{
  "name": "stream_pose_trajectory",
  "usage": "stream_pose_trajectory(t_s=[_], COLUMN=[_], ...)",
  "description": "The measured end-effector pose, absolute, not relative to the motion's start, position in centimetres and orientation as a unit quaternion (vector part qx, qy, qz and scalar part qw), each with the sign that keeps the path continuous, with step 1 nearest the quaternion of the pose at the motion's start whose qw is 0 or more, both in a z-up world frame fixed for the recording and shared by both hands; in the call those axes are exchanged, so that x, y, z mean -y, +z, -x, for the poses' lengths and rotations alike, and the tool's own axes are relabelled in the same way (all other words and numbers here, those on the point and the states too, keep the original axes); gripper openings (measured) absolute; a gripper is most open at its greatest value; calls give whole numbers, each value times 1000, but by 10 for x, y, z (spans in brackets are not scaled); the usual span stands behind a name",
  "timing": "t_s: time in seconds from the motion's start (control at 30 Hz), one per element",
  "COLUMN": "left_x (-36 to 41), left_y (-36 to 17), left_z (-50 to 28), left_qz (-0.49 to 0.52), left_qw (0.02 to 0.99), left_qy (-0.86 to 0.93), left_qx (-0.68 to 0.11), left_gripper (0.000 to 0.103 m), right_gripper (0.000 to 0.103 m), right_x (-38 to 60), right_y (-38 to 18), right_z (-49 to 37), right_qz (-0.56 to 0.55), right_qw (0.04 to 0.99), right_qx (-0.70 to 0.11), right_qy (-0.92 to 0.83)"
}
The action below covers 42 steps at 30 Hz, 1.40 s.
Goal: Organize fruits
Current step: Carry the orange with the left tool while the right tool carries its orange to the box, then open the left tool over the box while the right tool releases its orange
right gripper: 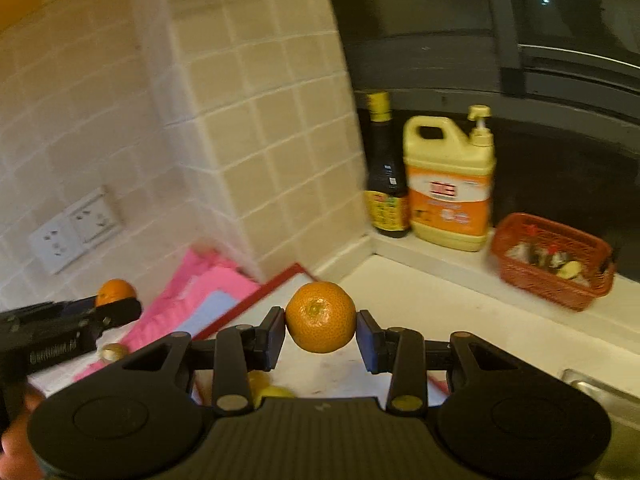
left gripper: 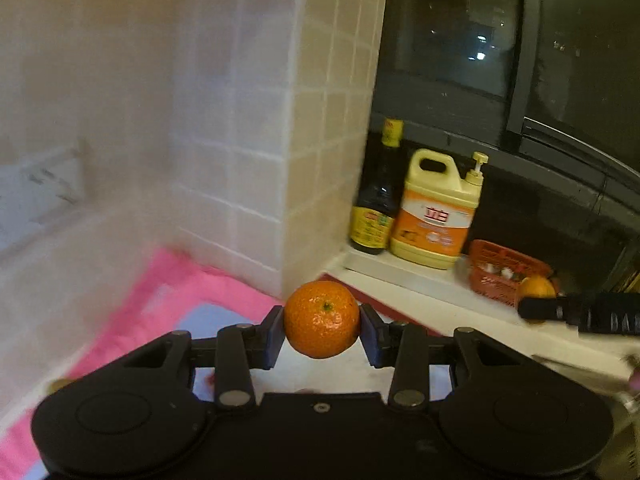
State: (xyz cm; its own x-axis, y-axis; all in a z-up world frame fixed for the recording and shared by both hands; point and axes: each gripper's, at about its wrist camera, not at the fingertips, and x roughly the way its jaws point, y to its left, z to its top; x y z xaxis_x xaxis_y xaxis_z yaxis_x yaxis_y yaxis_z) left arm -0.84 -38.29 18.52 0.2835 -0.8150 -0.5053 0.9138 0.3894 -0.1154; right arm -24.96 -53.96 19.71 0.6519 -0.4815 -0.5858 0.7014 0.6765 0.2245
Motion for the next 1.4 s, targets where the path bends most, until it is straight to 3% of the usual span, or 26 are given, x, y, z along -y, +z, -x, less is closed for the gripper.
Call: stream_pose_trajectory(t_s=[0.3, 0.57, 1.1, 1.13, 1.23, 1.4], left_x=[484, 525, 543, 543, 539, 521], left_y=[119, 68, 39, 39, 44, 64], left_z=[-30, -41, -39, -38, -38, -37], left_qz=[-145, -162, -169, -169, -162, -149], left_qw=[750, 716, 697, 698, 703, 711], left_qy=[-549, -546, -539, -537, -537, -540], left_qx=[-339, -405, -441, -441, -438, -424], left_gripper=[48, 48, 48, 50, 73, 76], right_gripper=[41, 41, 41, 41, 42, 51], right_x=[576, 590, 596, 596, 596, 593], right_y=[139, 80, 53, 53, 57, 80], right_z=[214, 180, 166, 166, 167, 180], right_qz=[-207, -204, -191, -192, -191, -198], right_qw=[853, 811, 788, 788, 788, 800], right_qx=[-381, -477, -522, -522, -520, -493], right_qy=[-291, -271, -264, -265, -268, -278])
